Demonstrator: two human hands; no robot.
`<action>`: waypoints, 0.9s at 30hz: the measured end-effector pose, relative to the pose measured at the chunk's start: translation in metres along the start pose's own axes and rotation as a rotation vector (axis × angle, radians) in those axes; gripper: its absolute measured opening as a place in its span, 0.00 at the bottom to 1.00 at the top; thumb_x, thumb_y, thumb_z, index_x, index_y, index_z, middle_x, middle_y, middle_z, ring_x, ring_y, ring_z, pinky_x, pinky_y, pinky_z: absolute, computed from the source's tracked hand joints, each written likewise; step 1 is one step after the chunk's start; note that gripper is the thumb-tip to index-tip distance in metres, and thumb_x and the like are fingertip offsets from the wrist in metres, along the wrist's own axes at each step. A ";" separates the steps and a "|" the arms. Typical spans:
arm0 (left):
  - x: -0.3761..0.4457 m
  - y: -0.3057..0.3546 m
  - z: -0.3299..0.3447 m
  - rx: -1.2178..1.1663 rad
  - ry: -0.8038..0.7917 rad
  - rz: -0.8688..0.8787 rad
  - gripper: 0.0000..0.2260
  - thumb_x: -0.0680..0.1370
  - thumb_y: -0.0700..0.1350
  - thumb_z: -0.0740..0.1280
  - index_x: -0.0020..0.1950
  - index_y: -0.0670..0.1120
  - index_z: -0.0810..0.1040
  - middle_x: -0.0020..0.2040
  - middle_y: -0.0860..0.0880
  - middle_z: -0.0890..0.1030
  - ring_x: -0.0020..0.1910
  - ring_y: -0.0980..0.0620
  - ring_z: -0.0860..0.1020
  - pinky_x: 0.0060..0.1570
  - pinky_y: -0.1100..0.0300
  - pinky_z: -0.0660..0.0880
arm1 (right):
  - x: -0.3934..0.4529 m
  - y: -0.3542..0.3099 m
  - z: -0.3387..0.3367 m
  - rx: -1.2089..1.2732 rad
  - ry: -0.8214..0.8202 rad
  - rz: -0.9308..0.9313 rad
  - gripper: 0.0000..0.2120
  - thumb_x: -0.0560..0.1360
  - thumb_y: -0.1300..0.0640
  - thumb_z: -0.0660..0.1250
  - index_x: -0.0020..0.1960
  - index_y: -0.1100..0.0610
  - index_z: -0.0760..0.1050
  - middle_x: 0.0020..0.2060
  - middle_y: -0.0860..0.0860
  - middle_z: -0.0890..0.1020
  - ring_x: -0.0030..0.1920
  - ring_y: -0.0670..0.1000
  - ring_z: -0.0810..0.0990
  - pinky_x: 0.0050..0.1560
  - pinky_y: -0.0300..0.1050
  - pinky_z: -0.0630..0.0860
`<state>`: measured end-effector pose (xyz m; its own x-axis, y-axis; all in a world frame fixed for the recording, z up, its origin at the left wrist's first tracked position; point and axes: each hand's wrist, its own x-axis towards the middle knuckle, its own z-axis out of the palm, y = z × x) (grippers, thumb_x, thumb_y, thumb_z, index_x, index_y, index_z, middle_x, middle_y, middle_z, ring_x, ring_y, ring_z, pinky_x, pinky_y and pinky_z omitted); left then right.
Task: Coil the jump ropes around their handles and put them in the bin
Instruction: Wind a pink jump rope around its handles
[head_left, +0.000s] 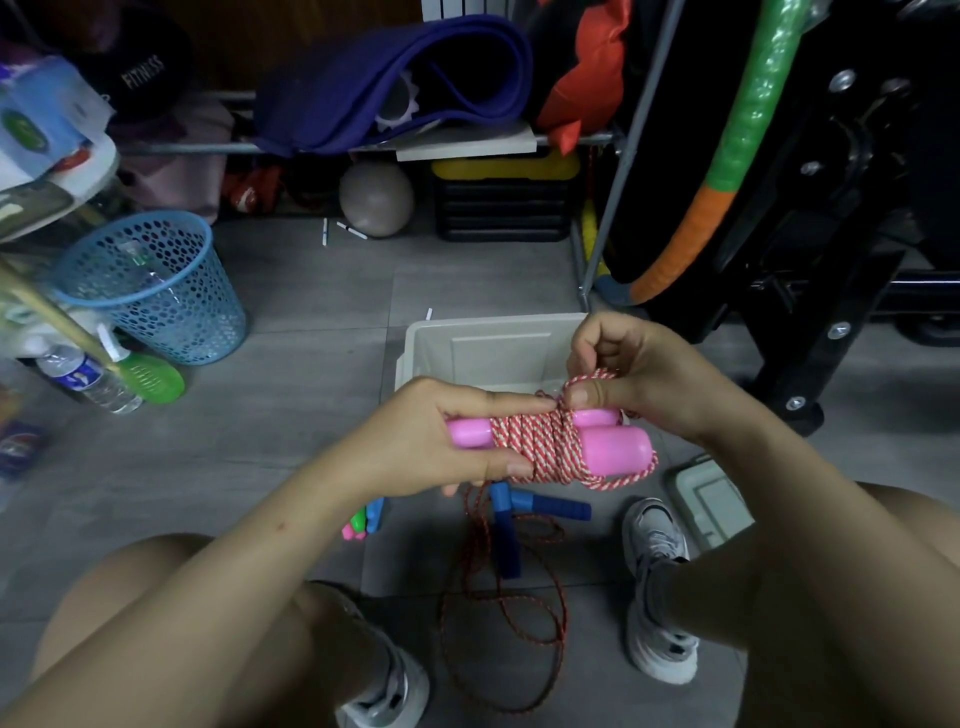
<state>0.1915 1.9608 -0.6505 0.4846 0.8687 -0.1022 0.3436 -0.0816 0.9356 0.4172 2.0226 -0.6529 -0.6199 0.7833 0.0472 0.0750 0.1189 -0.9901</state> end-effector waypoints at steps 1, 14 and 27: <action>0.000 0.000 -0.001 -0.003 -0.010 -0.005 0.23 0.65 0.49 0.74 0.55 0.71 0.77 0.42 0.56 0.84 0.30 0.45 0.76 0.27 0.61 0.77 | 0.000 -0.001 0.000 0.012 -0.006 -0.004 0.23 0.55 0.47 0.81 0.37 0.56 0.70 0.31 0.48 0.79 0.33 0.42 0.76 0.33 0.32 0.72; -0.008 0.008 -0.008 -0.082 -0.058 -0.033 0.22 0.65 0.47 0.74 0.55 0.68 0.79 0.33 0.52 0.82 0.28 0.49 0.76 0.26 0.60 0.75 | 0.005 0.001 0.006 0.165 -0.092 0.069 0.14 0.57 0.43 0.79 0.36 0.48 0.80 0.31 0.47 0.80 0.32 0.42 0.77 0.34 0.33 0.73; -0.007 0.005 -0.004 -0.065 -0.043 -0.064 0.22 0.64 0.47 0.74 0.54 0.66 0.80 0.36 0.51 0.83 0.29 0.54 0.76 0.26 0.61 0.76 | -0.001 -0.012 0.000 -0.188 -0.147 0.068 0.09 0.63 0.58 0.72 0.43 0.58 0.80 0.37 0.49 0.82 0.41 0.45 0.80 0.43 0.35 0.76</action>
<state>0.1864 1.9569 -0.6436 0.4979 0.8492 -0.1758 0.3232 0.0064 0.9463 0.4163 2.0203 -0.6411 -0.7142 0.6980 -0.0520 0.2561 0.1915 -0.9475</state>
